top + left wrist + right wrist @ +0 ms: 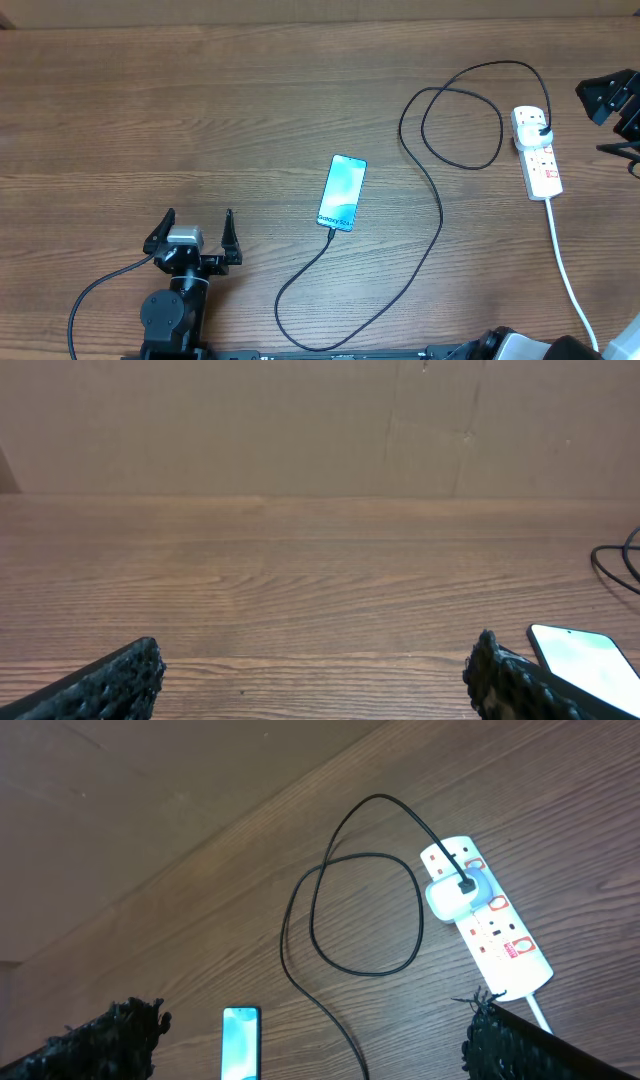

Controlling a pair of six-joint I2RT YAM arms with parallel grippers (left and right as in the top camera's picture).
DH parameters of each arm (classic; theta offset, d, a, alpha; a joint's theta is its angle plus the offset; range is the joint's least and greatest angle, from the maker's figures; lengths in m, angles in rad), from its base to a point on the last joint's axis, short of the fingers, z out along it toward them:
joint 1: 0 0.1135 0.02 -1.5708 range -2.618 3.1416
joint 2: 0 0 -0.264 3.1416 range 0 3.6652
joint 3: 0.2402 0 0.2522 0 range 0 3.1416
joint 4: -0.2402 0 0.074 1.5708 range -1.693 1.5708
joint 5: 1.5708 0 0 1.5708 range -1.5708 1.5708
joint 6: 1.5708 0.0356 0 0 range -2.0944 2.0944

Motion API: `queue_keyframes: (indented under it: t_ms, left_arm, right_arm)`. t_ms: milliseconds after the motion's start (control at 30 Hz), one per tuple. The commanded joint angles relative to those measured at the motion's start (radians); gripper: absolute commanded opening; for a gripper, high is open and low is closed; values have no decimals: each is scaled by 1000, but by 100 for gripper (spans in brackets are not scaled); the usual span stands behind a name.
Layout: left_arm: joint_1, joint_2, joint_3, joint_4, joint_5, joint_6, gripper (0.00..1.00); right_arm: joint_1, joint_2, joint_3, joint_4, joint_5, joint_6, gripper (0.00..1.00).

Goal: Plug charger to phone and switch on socket

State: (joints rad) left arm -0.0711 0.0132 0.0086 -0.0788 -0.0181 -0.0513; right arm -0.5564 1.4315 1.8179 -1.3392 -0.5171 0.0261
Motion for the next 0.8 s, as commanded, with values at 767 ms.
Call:
queue_keyframes:
  t_ms: [767]
  left_arm:
    - [5,-9,-3,0,15,14,100]
  right_arm:
    - [1,0,8,24,10,-5,100]
